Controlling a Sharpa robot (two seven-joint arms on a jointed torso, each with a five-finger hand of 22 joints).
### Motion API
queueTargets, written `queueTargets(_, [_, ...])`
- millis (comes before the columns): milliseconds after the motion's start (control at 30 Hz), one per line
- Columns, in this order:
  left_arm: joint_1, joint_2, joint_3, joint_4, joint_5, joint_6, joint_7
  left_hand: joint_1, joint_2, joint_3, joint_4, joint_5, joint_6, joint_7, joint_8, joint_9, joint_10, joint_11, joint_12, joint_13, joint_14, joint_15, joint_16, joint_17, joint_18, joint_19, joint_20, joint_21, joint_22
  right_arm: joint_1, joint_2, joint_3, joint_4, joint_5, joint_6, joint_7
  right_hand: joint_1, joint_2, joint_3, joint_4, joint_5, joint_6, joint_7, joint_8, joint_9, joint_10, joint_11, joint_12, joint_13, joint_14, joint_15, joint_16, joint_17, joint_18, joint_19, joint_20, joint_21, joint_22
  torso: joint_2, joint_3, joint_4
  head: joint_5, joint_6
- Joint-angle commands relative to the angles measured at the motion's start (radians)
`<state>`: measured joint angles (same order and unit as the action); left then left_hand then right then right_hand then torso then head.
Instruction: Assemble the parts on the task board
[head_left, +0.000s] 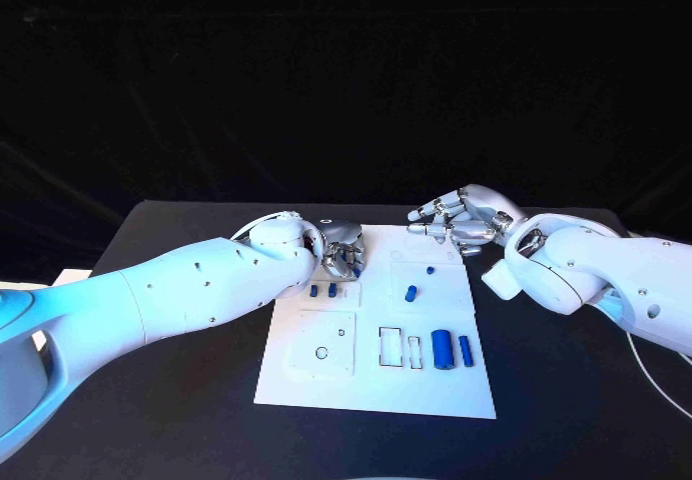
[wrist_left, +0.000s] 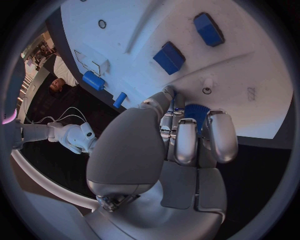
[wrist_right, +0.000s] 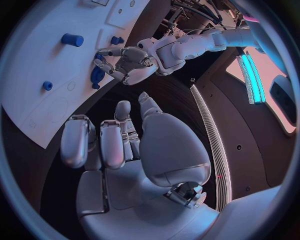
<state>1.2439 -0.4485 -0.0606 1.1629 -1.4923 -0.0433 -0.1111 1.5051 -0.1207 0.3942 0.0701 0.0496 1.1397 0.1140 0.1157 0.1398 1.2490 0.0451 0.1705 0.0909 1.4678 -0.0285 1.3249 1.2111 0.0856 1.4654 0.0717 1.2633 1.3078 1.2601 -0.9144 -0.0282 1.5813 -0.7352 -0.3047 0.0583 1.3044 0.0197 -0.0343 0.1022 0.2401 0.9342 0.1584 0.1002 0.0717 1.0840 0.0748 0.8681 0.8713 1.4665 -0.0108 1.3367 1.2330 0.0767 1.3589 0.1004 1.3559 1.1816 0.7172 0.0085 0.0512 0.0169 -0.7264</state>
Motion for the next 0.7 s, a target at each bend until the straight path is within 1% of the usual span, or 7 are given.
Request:
queueTargets(33, [0.0,0.002,0.002,-0.002,0.026,-0.011,0.009,0.001,0.013,0.024,-0.012,0.001,0.017,-0.001,0.006,0.005,0.016,-0.002,-0.001,0.004,0.039,-0.01,0.009,0.002,-0.018,0.023,-0.007,0.009,0.042,-0.001,0.002,0.0,0.0,-0.003,0.018,0.006,-0.002,0.012,-0.005,0.001,0.006,-0.003,0.003,0.005,0.0,-0.006,0.0,0.009,0.001,0.011,0.008,-0.004,0.0,0.007,-0.005,0.003,-0.003,0.0,0.0,0.0001,0.0003,-0.001,-0.001])
queueTargets(233, [0.0,0.001,0.007,-0.005,0.06,-0.044,0.013,-0.009,0.013,0.041,-0.024,0.001,0.027,-0.003,0.006,0.006,0.026,-0.006,-0.006,0.007,0.038,-0.011,0.01,0.001,-0.019,0.022,-0.009,0.011,0.045,-0.001,0.006,0.0,-0.002,-0.003,0.021,0.006,-0.002,0.013,-0.005,0.001,0.007,-0.003,0.003,0.005,0.0,-0.006,0.0,0.01,0.002,0.011,0.008,-0.004,0.0,0.007,-0.005,0.003,-0.003,0.0,0.0,-0.0003,-0.0008,0.002,0.001])
queueTargets(267, [0.0,0.0,0.008,-0.005,0.069,-0.052,0.01,-0.01,0.013,0.043,-0.025,0.001,0.027,-0.002,0.006,0.005,0.027,-0.005,-0.007,0.007,0.038,-0.011,0.01,0.0,-0.018,0.021,-0.009,0.01,0.044,-0.001,0.006,0.0,-0.003,-0.003,0.022,0.006,-0.002,0.013,-0.005,0.001,0.007,-0.003,0.003,0.005,0.0,-0.006,0.0,0.011,0.002,0.011,0.008,-0.004,0.0,0.007,-0.005,0.003,-0.003,0.0,0.001,-0.0006,-0.0011,0.002,0.003])
queueTargets(400, [0.0,-0.012,0.012,0.0,0.117,-0.079,0.004,-0.016,0.01,0.057,-0.035,0.001,0.025,0.001,0.001,0.004,0.026,-0.003,-0.014,0.008,0.037,-0.01,0.008,-0.006,-0.018,0.02,-0.008,0.009,0.045,-0.001,0.009,0.0,-0.005,-0.003,0.024,0.006,-0.001,0.013,-0.005,0.001,0.007,-0.003,0.003,0.005,0.0,-0.006,-0.001,0.01,0.001,0.011,0.008,-0.004,-0.001,0.007,-0.005,0.003,-0.004,0.0,0.0,-0.0009,-0.0014,-0.001,0.004])
queueTargets(533, [0.0,-0.035,0.025,0.02,0.169,-0.086,0.001,-0.025,0.006,0.068,-0.043,0.001,0.023,0.004,-0.004,0.002,0.025,0.0,-0.022,0.008,0.036,-0.008,0.006,-0.011,-0.018,0.02,-0.007,0.008,0.045,-0.001,0.008,0.0,-0.006,-0.003,0.025,0.006,-0.001,0.013,-0.005,0.001,0.007,-0.003,0.003,0.005,0.0,-0.006,-0.001,0.01,0.001,0.011,0.008,-0.004,-0.001,0.007,-0.005,0.003,-0.004,0.0,-0.001,0.0001,0.0007,-0.003,0.003])
queueTargets(567, [0.0,-0.039,0.027,0.023,0.174,-0.085,0.0,-0.027,0.005,0.069,-0.043,0.001,0.023,0.004,-0.004,0.002,0.025,0.0,-0.023,0.008,0.036,-0.007,0.006,-0.012,-0.018,0.019,-0.007,0.008,0.045,-0.001,0.008,0.0,-0.006,-0.003,0.025,0.005,-0.001,0.013,-0.005,0.001,0.007,-0.003,0.003,0.005,0.0,-0.006,-0.001,0.01,0.001,0.011,0.008,-0.004,-0.001,0.007,-0.005,0.003,-0.004,0.0,-0.002,0.0002,0.0012,-0.003,0.003])
queueTargets(700, [0.004,-0.079,0.043,0.063,0.22,-0.071,-0.005,-0.045,-0.003,0.074,-0.046,0.001,0.02,0.006,-0.01,0.0,0.023,0.002,-0.031,0.008,0.035,-0.005,0.005,-0.016,-0.018,0.019,-0.005,0.008,0.046,-0.001,0.006,0.0,-0.007,-0.003,0.025,0.004,-0.001,0.013,-0.005,0.001,0.007,-0.003,0.003,0.005,0.0,-0.006,-0.001,0.01,0.001,0.011,0.008,-0.004,-0.001,0.007,-0.005,0.003,-0.004,0.0,-0.003,0.0008,0.0026,-0.002,0.003])
